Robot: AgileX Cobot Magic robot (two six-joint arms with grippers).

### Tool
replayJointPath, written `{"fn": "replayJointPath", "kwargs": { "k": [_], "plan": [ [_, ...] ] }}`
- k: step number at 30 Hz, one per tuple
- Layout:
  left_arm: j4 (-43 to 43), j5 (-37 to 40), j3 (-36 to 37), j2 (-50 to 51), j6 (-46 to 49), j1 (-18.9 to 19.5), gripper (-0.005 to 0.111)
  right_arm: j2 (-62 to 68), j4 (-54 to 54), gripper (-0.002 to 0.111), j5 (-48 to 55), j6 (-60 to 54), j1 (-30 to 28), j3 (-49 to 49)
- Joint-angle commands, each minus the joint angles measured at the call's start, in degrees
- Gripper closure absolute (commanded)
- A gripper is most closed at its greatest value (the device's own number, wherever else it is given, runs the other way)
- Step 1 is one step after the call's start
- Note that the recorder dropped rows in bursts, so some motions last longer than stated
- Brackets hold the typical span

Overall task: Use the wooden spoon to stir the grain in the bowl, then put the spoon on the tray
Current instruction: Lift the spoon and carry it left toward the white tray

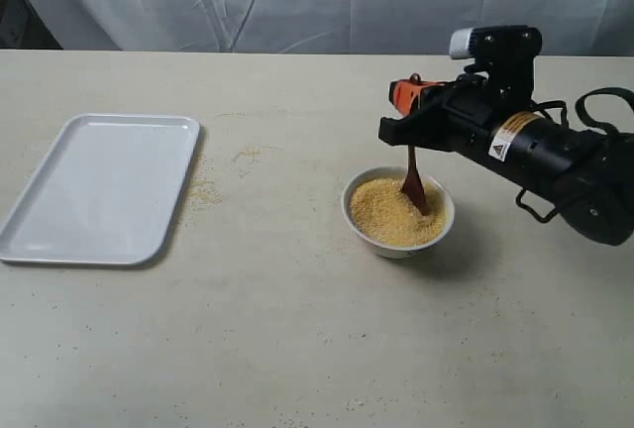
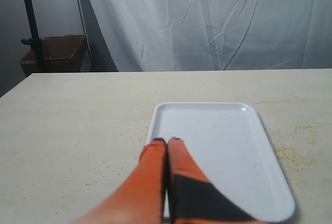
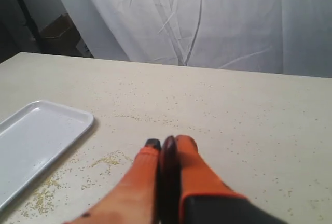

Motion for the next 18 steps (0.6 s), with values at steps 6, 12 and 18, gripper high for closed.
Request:
{"fn": "replayJointPath", "kwargs": {
  "k": [6,12,18],
  "plan": [
    [0.0,-0.4,0.1,-0.3,-0.1,0.0,0.107,-4.1,-1.7,0.109,-5.2,0.8,0.3,0.3],
    [0.0,-0.4,0.1,-0.3,-0.1,0.0,0.107,-8.7,-1.8,0.109,-3.5,-0.7,0.3,0.3],
    [0.0,-0.4,0.1,-0.3,-0.1,0.0,0.107,-8.2,-1.9,0.109,3.2,-2.2,0.3,0.3]
  ]
}}
